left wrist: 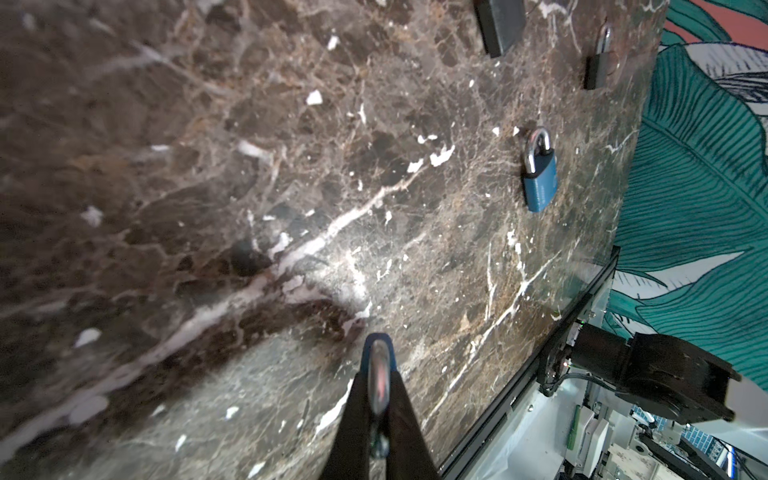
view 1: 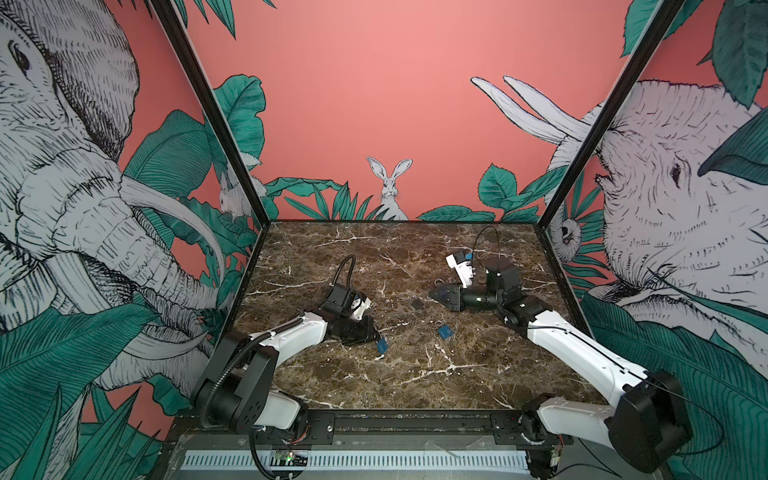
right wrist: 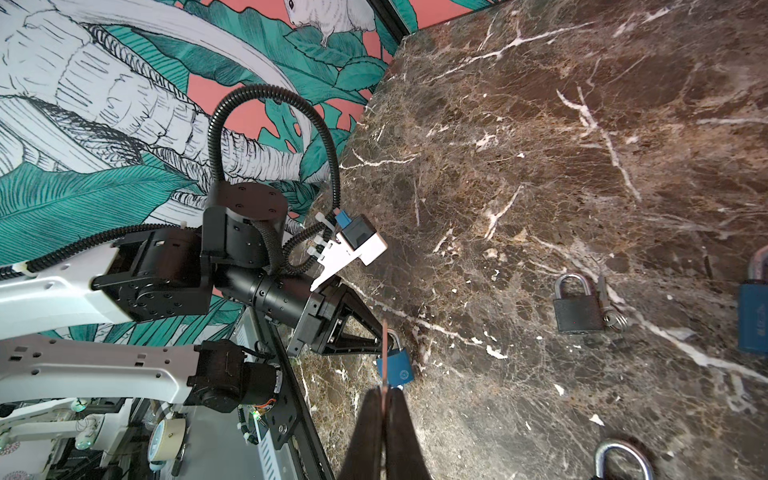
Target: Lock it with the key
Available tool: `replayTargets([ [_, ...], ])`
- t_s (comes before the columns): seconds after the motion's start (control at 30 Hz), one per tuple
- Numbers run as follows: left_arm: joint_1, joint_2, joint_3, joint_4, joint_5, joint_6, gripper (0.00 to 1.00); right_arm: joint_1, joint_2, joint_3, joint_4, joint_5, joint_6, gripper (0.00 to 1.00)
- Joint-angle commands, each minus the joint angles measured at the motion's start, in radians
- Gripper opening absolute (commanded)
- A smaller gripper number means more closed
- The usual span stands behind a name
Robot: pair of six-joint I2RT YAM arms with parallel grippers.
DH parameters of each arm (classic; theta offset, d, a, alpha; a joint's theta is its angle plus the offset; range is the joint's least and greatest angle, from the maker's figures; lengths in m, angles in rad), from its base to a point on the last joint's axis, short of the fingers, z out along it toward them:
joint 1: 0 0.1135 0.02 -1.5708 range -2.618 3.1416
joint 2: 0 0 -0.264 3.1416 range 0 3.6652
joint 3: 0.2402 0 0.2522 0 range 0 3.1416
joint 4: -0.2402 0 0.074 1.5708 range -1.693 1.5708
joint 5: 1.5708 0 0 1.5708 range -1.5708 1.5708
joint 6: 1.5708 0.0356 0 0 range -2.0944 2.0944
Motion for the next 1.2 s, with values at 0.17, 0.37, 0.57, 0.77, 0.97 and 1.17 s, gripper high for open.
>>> replayTargets([
  [0.17, -0.010, 0.022, -0.008, 0.051, -0.013, -0.011, 0.00, 0.044, 0.039, 0.026, 0.025, 0.033, -0.007, 0.00],
  [0.37, -0.009, 0.020, -0.007, 0.043, -0.060, -0.019, 0.30, 0.065, 0.049, 0.046, 0.015, 0.045, -0.010, 0.00],
  [0.57, -0.010, -0.016, 0.004, -0.003, -0.138, -0.029, 0.39, 0.082, 0.026, 0.060, -0.021, 0.084, -0.013, 0.00],
  [0.77, -0.009, -0.101, 0.038, -0.137, -0.257, -0.006, 0.42, 0.128, -0.008, 0.048, -0.048, 0.215, -0.002, 0.00],
  [0.97, -0.003, -0.241, 0.073, -0.208, -0.360, 0.012, 0.42, 0.233, -0.024, -0.028, -0.003, 0.429, 0.051, 0.00],
  [1.17, 0.043, -0.344, 0.126, -0.220, -0.348, 0.020, 0.44, 0.335, 0.044, -0.151, 0.186, 0.558, 0.173, 0.00],
])
